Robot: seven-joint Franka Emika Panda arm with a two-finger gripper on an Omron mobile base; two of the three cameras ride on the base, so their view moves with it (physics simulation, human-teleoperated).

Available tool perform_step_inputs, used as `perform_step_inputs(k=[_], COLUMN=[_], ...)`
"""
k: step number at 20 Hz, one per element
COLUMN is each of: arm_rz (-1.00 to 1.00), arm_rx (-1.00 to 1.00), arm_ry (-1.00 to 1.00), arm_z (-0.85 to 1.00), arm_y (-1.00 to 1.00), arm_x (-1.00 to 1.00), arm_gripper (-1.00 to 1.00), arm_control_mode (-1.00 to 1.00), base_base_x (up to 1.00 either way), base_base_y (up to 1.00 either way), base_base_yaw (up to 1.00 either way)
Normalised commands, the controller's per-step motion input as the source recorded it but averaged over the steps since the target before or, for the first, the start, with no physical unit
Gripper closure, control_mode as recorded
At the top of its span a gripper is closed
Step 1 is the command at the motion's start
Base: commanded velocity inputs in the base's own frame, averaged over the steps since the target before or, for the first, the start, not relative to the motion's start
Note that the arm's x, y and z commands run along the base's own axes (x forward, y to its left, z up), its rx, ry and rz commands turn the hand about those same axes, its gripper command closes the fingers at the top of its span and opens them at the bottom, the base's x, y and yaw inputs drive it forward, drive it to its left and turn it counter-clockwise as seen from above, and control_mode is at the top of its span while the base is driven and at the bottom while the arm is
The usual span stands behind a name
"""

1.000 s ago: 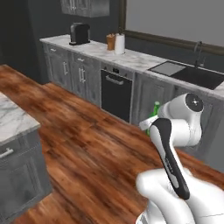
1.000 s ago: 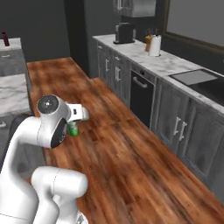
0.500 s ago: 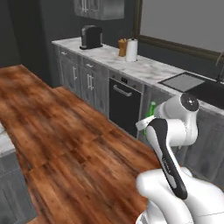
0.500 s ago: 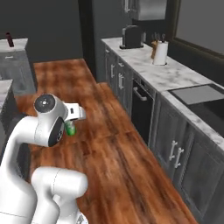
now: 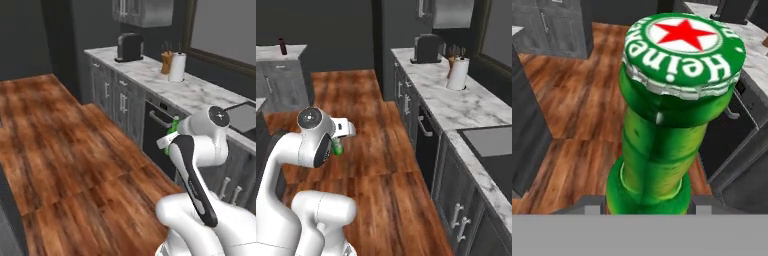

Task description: Place the drinks on the dining counter in a tight cluster.

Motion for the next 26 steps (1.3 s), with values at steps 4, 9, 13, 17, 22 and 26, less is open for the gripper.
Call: perform_step_inputs(k=[4,9,13,17,22,26], arm_rz=[0.0,0.0,0.0,0.0,0.0,0.0], arm_rx=[0.0,0.0,0.0,0.0,0.0,0.0], arm_ry=[0.0,0.0,0.0,0.0,0.0,0.0], arm_z=[0.0,0.0,0.0,0.0,0.0,0.0], arm_y=[0.0,0.0,0.0,0.0,0.0,0.0], arm_x=[0.0,0.0,0.0,0.0,0.0,0.0], arm_gripper=[1.0,1.0,1.0,1.0,1.0,1.0], arm_control_mode=[1.0,1.0,1.0,1.0,1.0,1.0], base_base_x=[1.0,1.0,1.0,1.0,1.0,1.0], base_base_y=[0.0,0.0,0.0,-0.01,-0.36,-0.8], base_base_yaw=[0.49,0.58,0.61,0.62,0.46,0.26])
